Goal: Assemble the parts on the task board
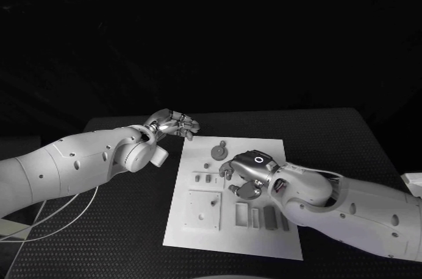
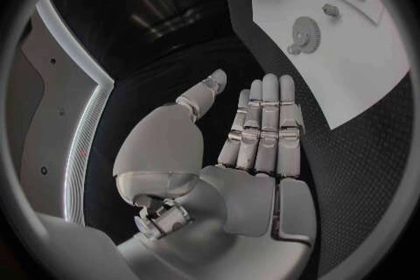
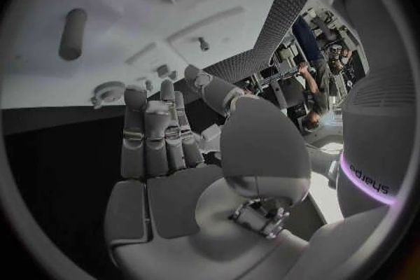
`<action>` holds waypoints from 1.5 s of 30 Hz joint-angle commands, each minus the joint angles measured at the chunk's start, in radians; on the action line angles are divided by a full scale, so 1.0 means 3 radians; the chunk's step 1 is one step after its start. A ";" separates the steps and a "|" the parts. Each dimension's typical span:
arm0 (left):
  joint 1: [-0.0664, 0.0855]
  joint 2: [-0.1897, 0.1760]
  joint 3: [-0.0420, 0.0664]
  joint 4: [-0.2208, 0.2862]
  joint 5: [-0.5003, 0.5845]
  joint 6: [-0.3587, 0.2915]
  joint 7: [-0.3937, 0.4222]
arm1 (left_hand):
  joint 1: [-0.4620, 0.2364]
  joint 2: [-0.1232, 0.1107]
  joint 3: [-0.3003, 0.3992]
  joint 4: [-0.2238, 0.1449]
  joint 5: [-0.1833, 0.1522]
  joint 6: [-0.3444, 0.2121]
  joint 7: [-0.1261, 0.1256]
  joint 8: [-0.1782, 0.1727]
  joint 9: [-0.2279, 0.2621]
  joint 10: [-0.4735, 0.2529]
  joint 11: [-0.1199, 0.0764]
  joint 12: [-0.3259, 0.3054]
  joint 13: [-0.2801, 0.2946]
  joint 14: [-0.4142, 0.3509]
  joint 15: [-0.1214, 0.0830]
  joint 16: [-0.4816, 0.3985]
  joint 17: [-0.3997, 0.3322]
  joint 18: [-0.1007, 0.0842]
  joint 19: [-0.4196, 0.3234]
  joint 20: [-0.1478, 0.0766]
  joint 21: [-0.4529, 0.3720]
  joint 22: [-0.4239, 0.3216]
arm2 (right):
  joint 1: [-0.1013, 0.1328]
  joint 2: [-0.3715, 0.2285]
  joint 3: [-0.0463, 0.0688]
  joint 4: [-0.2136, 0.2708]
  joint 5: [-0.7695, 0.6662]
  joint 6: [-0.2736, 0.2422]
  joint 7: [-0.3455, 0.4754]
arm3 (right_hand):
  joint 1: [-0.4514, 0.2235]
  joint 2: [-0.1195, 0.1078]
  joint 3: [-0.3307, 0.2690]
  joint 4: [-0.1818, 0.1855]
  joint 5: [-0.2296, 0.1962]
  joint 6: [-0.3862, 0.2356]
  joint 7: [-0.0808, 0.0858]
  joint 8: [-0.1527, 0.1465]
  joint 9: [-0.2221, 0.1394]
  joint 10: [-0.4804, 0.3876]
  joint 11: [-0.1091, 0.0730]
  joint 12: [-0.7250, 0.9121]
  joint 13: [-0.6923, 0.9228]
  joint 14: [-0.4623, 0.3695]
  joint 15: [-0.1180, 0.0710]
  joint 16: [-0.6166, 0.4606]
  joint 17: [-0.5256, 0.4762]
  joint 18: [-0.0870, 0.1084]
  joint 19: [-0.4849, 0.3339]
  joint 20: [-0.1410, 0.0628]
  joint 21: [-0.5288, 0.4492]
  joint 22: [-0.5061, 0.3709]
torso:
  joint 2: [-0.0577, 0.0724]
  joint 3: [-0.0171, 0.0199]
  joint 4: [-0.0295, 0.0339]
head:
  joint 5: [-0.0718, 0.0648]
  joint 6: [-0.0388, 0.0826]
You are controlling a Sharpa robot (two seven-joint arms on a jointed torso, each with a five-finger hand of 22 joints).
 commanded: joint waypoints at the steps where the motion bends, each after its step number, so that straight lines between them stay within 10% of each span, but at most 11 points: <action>1: 0.0005 0.0006 0.0002 0.0000 0.0018 0.0008 0.0044 | 0.0015 0.0021 -0.0018 0.0003 0.0000 -0.0007 -0.0001 0.0015 -0.0005 0.0024 0.0010 -0.0015 -0.0003 0.0019 -0.0001 -0.0023 0.0004 0.0042 0.0025 0.0005 -0.0023 -0.0004 | 0.0081 -0.0124 0.0021 0.0052 0.0265 0.0038 0.0069 | -0.0035 -0.0019 -0.0014 0.0035 0.0012 0.0032 -0.0005 0.0020 -0.0007 0.0025 -0.0004 0.0021 0.0006 0.0024 -0.0006 0.0012 0.0004 0.0152 0.0019 0.0001 0.0021 0.0013 | 0.0000 -0.0001 0.0000 | -0.0015 0.0018; 22: 0.0004 0.0019 0.0002 -0.0034 0.0018 0.0015 0.0058 | 0.0018 0.0022 -0.0018 0.0002 0.0000 -0.0006 -0.0001 0.0016 -0.0007 0.0025 0.0010 -0.0014 -0.0004 0.0021 -0.0001 -0.0028 0.0010 0.0042 0.0026 0.0005 -0.0025 -0.0004 | 0.0165 -0.0442 0.0019 -0.0086 0.0042 0.0362 -0.0033 | -0.0176 -0.0198 -0.0052 0.0176 0.0012 -0.0031 -0.0054 0.0001 -0.0039 -0.0008 0.0012 -0.0019 0.0004 -0.0031 0.0011 -0.0027 0.0002 0.0152 -0.0043 0.0016 -0.0023 0.0024 | 0.0004 0.0000 0.0000 | -0.0076 0.0060; 45: 0.0003 0.0017 0.0002 -0.0042 0.0018 0.0020 0.0061 | 0.0017 0.0024 -0.0019 0.0003 0.0000 -0.0007 -0.0001 0.0017 -0.0009 0.0026 0.0010 -0.0015 -0.0005 0.0023 -0.0001 -0.0035 0.0018 0.0041 0.0027 0.0005 -0.0027 -0.0003 | 0.0056 -0.0301 -0.0059 -0.0238 -0.0054 0.0441 -0.0030 | -0.0113 -0.0150 -0.0032 0.0175 0.0012 0.0043 -0.0083 0.0057 -0.0025 0.0010 0.0007 -0.0015 0.0015 -0.0035 0.0006 -0.0022 0.0011 0.0152 -0.0052 0.0017 -0.0024 0.0038 | 0.0003 -0.0004 0.0008 | -0.0071 0.0036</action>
